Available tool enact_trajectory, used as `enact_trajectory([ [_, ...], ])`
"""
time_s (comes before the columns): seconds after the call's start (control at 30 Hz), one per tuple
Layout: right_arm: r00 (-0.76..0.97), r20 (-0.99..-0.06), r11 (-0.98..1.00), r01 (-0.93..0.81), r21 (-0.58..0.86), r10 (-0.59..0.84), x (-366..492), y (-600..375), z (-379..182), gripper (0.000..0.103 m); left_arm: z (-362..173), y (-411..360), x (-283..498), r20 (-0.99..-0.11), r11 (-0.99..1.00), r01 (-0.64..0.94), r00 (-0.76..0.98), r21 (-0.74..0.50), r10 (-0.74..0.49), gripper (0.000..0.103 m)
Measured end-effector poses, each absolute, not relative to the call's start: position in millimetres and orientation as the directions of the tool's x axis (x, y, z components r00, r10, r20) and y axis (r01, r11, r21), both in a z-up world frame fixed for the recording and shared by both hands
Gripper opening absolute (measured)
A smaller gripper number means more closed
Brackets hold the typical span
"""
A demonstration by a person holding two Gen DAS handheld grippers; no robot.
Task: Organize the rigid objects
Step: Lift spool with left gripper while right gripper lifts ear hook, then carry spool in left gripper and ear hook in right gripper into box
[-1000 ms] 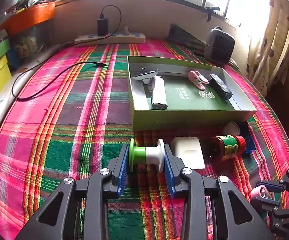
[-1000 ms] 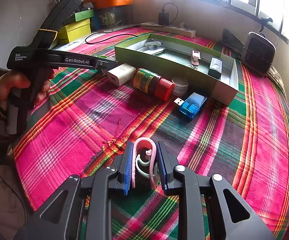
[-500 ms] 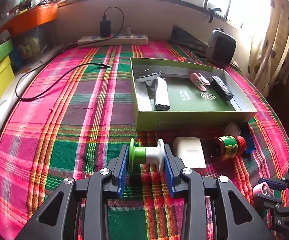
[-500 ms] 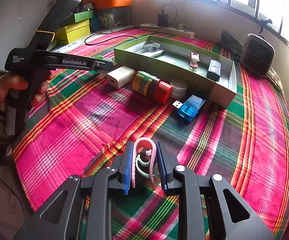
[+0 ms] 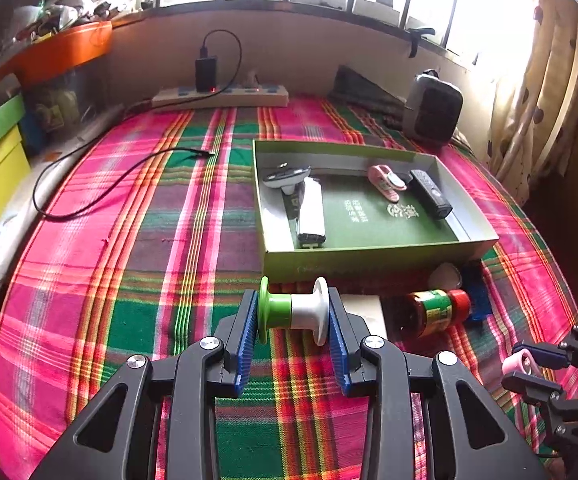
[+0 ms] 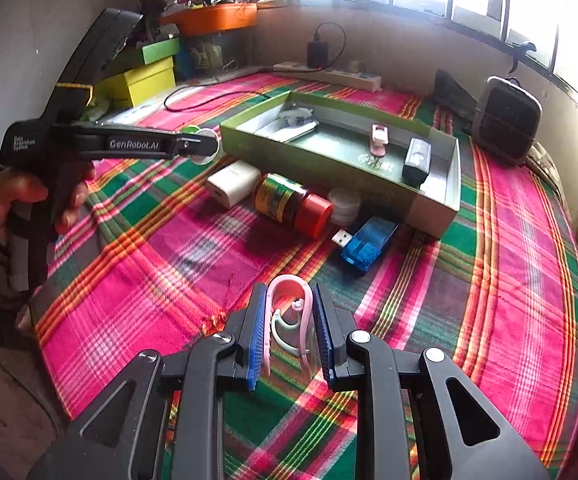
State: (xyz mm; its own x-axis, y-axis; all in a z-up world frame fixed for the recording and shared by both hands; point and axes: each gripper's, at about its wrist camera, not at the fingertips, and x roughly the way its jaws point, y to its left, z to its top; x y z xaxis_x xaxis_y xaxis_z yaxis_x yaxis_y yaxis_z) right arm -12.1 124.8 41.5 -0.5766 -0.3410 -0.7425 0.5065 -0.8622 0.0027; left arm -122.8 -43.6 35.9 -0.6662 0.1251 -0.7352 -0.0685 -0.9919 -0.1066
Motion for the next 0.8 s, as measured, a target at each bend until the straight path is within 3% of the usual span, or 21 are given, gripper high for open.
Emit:
enact_trajectory([
  [0.8, -0.635, -0.698, -0.9, 0.435, 0.028, -0.329, -76.3, 127.4, 84.6, 0.024, 66.6, -26.9, -155.0, -0.7, -0.989, -0.122, -0.699, -0.083, 0.145, 0.032],
])
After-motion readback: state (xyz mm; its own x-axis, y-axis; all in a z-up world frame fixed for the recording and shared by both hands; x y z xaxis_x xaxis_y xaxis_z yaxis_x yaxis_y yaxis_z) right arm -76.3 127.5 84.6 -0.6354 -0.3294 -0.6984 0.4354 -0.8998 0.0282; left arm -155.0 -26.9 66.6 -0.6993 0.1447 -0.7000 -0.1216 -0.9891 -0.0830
